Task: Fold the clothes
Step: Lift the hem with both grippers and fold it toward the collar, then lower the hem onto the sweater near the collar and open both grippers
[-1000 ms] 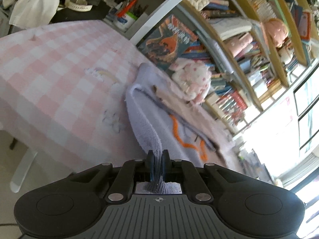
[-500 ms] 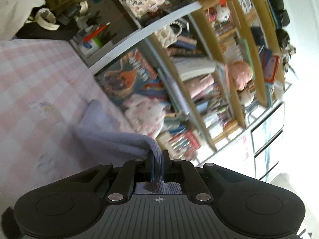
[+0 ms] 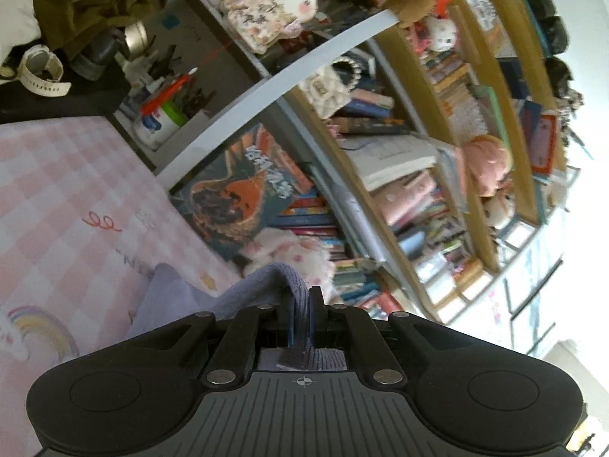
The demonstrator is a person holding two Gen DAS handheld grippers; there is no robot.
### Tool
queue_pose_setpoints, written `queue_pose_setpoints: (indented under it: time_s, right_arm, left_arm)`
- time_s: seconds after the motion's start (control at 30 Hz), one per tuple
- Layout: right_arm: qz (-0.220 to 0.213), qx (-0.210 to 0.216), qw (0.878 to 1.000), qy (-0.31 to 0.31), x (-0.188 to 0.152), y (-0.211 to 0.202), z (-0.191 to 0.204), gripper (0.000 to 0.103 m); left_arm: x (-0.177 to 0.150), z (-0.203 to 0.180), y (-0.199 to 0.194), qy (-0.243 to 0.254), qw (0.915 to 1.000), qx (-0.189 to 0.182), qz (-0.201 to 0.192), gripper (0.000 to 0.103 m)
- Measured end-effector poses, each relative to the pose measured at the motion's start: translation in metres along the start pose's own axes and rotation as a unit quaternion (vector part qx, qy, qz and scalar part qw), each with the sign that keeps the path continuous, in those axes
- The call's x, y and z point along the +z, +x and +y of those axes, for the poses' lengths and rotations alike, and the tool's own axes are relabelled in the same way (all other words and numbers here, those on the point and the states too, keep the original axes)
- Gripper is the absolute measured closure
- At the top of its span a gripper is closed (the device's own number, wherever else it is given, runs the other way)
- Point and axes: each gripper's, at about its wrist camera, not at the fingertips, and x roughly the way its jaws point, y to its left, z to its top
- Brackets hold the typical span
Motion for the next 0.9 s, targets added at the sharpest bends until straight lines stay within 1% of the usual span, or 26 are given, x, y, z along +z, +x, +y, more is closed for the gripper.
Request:
queue_pose_setpoints:
  time_s: [0.13,0.23,0.4,0.43,0.5,0.53,0.57,0.6,0.63,0.67,0.7,0.77,0.8,0.87,0.9]
  right_arm:
    - [0.010,-0.016,1.000,0.021,0.008,0.035,-0.022,0.097]
    - [0.029,-0.040,0.998,0.027,0.007,0.058,-0.037,0.097]
    - [0.044,-0.070,0.996,0.025,0.001,0.084,-0.054,0.097]
    - [0.045,-0.075,0.996,0.026,0.000,0.088,-0.056,0.096]
    - [0.041,-0.089,0.995,0.027,0.000,0.091,-0.060,0.090]
    - [0.032,-0.100,0.994,0.026,0.001,0.091,-0.062,0.073]
    - [0.022,-0.108,0.994,0.022,0.003,0.088,-0.062,0.062]
    - [0.008,-0.113,0.994,0.013,0.005,0.084,-0.062,0.057]
    - [0.002,-0.116,0.993,0.004,0.008,0.079,-0.062,0.057]
    - [0.004,-0.117,0.993,-0.006,0.010,0.076,-0.062,0.057]
    - [0.007,-0.120,0.993,-0.019,0.012,0.075,-0.061,0.057]
    - [0.028,-0.127,0.990,-0.059,0.012,0.078,-0.056,0.057]
    - [0.045,-0.130,0.987,-0.084,0.011,0.082,-0.052,0.057]
    - [0.081,-0.141,0.976,-0.142,0.007,0.093,-0.043,0.057]
    - [0.096,-0.148,0.968,-0.177,0.004,0.100,-0.037,0.057]
  left_arm:
    - [-0.003,0.013,0.029,0.008,0.9987,0.046,0.022,0.097]
    - [-0.006,0.023,0.049,0.016,0.9954,0.085,0.042,0.095]
    - [-0.012,0.030,0.070,0.045,0.9895,0.117,0.072,0.091]
    - [-0.012,0.032,0.073,0.048,0.9885,0.122,0.076,0.087]
    - [-0.010,0.035,0.077,0.046,0.9873,0.128,0.082,0.076]
    - [-0.006,0.036,0.075,0.042,0.9875,0.129,0.080,0.068]
    - [-0.002,0.035,0.074,0.040,0.9882,0.128,0.073,0.059]
    - [0.001,0.034,0.070,0.045,0.9893,0.124,0.064,0.054]
    - [0.004,0.033,0.065,0.051,0.9901,0.118,0.054,0.045]
    - [0.007,0.032,0.061,0.058,0.9909,0.113,0.045,0.042]
    - [0.009,0.029,0.060,0.071,0.9899,0.113,0.048,0.042]
    - [0.009,0.024,0.064,0.104,0.9841,0.128,0.067,0.042]
    - [0.006,0.020,0.069,0.131,0.9785,0.135,0.083,0.042]
    - [-0.001,0.014,0.079,0.193,0.9638,0.145,0.113,0.042]
    - [-0.004,0.011,0.086,0.225,0.9542,0.152,0.125,0.042]
